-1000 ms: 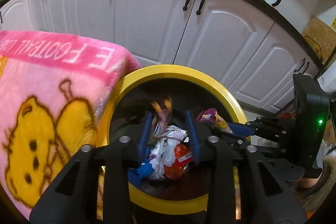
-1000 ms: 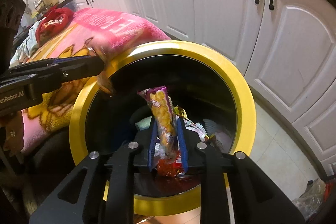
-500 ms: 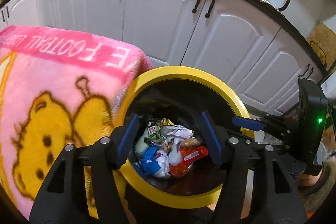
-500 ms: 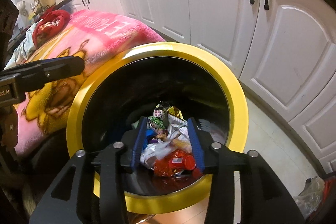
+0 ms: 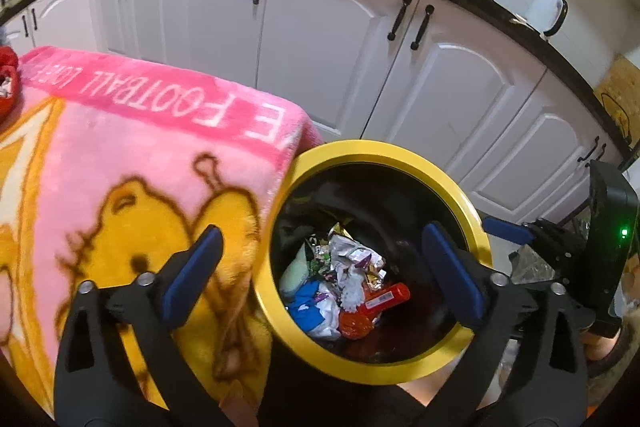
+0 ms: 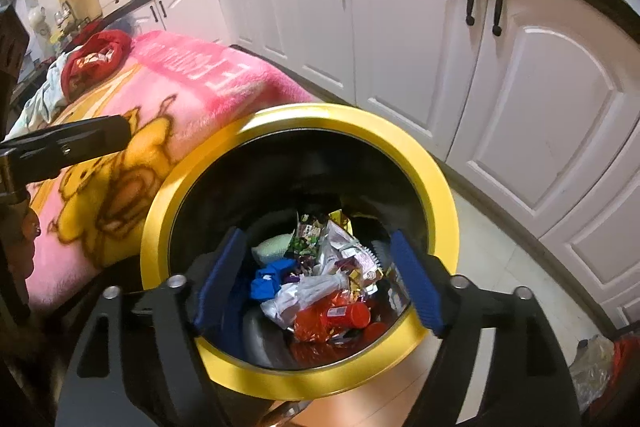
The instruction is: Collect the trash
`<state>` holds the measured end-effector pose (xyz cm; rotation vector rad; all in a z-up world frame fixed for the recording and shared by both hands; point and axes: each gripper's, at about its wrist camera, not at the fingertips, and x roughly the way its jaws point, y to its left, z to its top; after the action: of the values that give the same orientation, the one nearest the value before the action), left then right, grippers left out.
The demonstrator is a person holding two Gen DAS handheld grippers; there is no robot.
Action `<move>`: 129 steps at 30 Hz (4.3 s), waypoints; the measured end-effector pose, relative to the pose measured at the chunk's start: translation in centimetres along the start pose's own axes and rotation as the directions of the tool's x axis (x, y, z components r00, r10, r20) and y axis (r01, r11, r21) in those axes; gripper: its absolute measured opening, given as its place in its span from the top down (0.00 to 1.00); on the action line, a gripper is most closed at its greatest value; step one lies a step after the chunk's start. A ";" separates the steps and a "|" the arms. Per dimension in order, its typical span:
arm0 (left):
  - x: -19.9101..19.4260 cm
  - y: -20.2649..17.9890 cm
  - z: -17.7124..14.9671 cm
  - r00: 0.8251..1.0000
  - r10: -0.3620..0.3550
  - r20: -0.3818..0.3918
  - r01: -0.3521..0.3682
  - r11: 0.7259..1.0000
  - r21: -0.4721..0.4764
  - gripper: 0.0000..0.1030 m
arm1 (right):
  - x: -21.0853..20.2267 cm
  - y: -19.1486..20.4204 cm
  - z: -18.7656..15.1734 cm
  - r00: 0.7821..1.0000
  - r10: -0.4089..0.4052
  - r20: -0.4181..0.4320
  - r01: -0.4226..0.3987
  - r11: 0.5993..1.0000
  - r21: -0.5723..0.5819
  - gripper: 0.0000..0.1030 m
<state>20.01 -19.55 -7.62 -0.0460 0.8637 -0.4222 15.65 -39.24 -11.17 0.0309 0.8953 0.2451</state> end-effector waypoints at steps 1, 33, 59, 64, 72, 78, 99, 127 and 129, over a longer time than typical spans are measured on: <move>-0.2 0.1 0.0 1.000 0.003 0.002 -0.003 1.000 -0.002 0.11 | -0.2 0.0 0.1 1.000 -0.004 0.003 0.004 1.000 0.003 0.23; -11.5 7.3 -2.6 0.977 0.164 0.133 -0.153 0.984 -0.089 0.11 | -6.6 11.8 2.7 0.995 -0.074 0.062 0.073 0.997 0.015 0.06; -18.8 5.9 -12.6 0.877 0.225 0.425 -0.203 0.974 -0.098 0.11 | -14.3 17.4 -6.7 0.817 -0.187 0.546 0.201 0.979 0.034 0.06; -19.1 5.5 -13.6 0.856 0.249 0.452 -0.231 0.968 -0.096 0.11 | -13.7 17.7 -7.2 0.819 -0.200 0.538 0.216 0.976 0.035 0.06; -19.3 5.7 -13.5 0.852 0.254 0.458 -0.232 0.967 -0.105 0.10 | -13.4 18.4 -7.8 0.827 -0.195 0.528 0.221 0.975 0.014 0.06; -19.2 5.8 -13.5 0.853 0.251 0.458 -0.229 0.968 -0.104 0.11 | -13.3 18.3 -7.7 0.829 -0.195 0.524 0.221 0.975 0.013 0.06; -19.3 5.5 -13.4 0.848 0.254 0.465 -0.232 0.967 -0.105 0.10 | -13.3 18.3 -7.7 0.829 -0.195 0.525 0.221 0.975 0.014 0.06; -19.4 5.6 -13.5 0.846 0.256 0.467 -0.233 0.967 -0.108 0.10 | -13.3 18.2 -7.7 0.829 -0.194 0.524 0.220 0.975 0.014 0.06; -19.4 5.6 -13.5 0.847 0.256 0.467 -0.233 0.967 -0.108 0.10 | -13.3 18.2 -7.7 0.829 -0.195 0.524 0.220 0.975 0.014 0.06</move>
<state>0.75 -5.35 -3.49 -0.0792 0.3799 -0.1351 -1.90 -25.08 -3.40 -0.0433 0.3401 0.0447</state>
